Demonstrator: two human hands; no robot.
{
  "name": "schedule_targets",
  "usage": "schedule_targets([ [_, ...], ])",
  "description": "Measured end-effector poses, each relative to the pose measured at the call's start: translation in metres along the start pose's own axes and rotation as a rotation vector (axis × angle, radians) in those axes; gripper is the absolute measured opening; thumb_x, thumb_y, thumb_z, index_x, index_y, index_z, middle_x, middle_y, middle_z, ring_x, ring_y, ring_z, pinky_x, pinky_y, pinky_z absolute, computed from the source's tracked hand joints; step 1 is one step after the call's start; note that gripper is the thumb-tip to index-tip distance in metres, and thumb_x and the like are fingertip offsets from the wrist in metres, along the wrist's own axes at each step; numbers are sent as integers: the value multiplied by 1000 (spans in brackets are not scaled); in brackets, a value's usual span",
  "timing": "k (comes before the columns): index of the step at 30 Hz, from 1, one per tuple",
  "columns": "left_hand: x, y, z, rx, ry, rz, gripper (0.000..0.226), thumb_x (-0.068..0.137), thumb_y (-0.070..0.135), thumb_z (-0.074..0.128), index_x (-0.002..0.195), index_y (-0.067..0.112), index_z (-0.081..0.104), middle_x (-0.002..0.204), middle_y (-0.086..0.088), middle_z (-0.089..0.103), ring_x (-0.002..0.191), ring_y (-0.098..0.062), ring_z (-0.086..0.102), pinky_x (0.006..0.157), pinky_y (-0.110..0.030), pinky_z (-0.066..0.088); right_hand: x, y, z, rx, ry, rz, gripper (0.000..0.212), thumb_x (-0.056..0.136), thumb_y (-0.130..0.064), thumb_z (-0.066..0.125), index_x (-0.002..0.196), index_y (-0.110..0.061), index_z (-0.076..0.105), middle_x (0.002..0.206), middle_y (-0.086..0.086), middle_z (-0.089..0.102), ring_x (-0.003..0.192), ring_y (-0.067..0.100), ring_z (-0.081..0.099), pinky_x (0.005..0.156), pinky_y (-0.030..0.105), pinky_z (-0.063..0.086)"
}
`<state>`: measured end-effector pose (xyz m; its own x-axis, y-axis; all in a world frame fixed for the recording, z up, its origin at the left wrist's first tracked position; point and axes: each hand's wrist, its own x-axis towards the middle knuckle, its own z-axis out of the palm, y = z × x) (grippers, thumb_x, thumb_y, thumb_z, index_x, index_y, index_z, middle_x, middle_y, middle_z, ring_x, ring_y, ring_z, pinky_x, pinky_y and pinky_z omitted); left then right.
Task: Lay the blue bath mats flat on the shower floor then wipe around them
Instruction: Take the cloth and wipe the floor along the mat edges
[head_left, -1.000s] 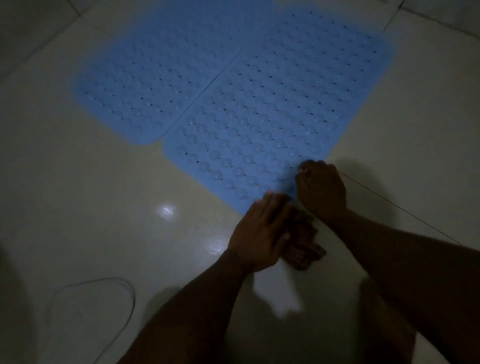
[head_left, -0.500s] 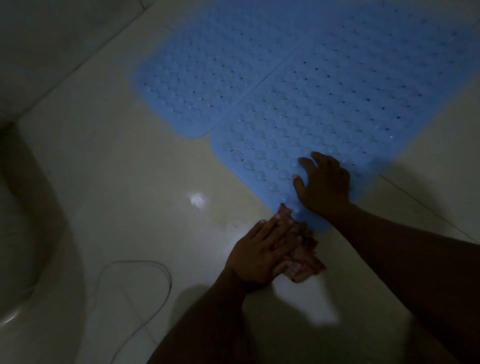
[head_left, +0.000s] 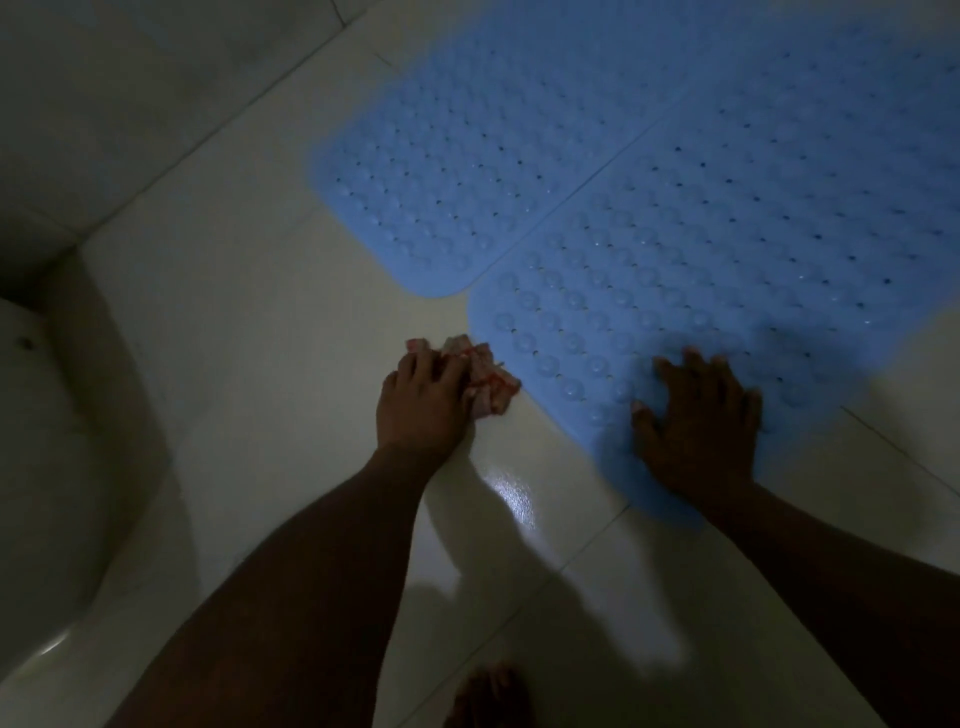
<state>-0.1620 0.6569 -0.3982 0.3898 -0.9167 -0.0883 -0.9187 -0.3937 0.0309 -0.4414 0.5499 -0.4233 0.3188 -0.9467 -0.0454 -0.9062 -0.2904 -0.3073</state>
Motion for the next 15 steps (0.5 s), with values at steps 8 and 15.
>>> schedule_targets([
  [8,26,16,-56,-300,-177,-270,33,99,48,49,103,15,54,108,-13,66,103,-36,62,79,-39,43,24,-13,-37,-84,-278,116,54,77,-46,66,126,-26,53,139,6,43,130,37,37,104,54,36],
  [15,69,31,-180,-1134,-433,-342,12,97,18,68,100,10,59,106,-26,73,90,-38,74,73,-48,62,84,-107,-118,793,-503,197,40,85,-22,67,124,-27,59,120,8,63,100,20,62,74,29,48],
])
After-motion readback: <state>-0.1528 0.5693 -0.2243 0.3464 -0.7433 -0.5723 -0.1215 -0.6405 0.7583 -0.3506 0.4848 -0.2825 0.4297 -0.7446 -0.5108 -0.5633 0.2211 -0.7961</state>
